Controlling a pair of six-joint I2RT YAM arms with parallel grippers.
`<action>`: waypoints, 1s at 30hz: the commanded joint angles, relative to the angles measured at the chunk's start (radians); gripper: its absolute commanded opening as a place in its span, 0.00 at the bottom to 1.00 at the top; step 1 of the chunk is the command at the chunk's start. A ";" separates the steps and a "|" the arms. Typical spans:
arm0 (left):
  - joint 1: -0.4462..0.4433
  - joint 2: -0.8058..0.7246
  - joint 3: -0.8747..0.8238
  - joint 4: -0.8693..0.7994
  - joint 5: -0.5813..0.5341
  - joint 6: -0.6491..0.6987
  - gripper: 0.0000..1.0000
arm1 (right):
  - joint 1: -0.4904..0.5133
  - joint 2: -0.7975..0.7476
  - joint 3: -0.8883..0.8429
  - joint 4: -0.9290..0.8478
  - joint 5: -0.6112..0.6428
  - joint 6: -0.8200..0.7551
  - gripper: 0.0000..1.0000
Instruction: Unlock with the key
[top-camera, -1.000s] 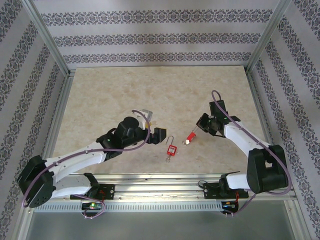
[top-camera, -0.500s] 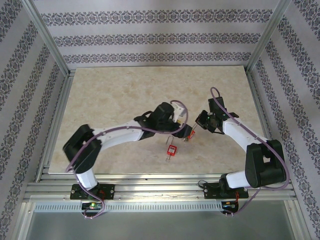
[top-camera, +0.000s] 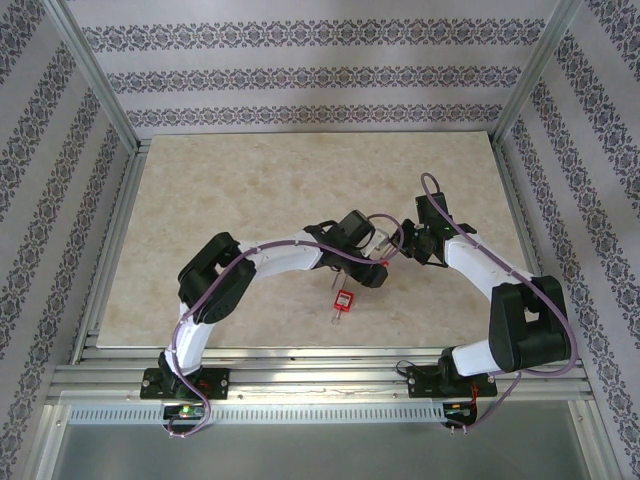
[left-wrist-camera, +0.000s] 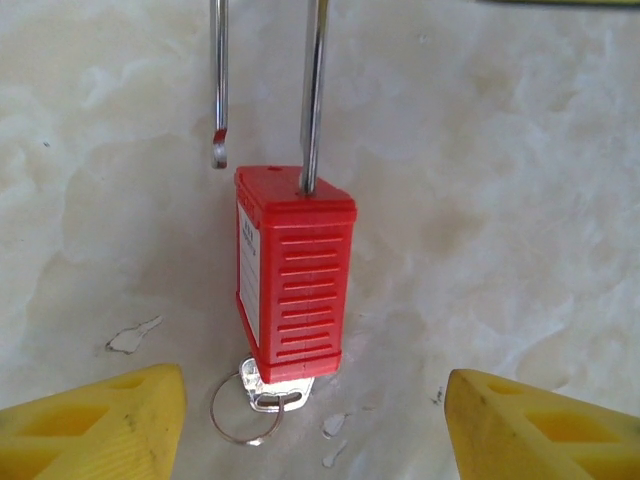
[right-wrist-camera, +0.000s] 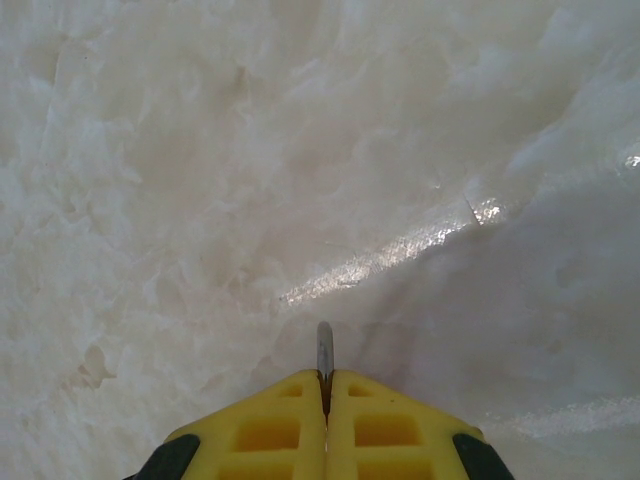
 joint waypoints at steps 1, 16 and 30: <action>0.000 0.035 0.046 -0.016 0.017 0.010 0.66 | -0.006 0.002 0.019 0.026 -0.021 0.017 0.00; 0.061 0.068 0.026 0.184 0.111 -0.098 0.42 | -0.003 0.007 -0.013 0.064 -0.061 0.030 0.00; 0.089 0.113 0.002 0.247 0.240 -0.158 0.14 | -0.014 0.037 -0.036 0.130 -0.110 0.049 0.00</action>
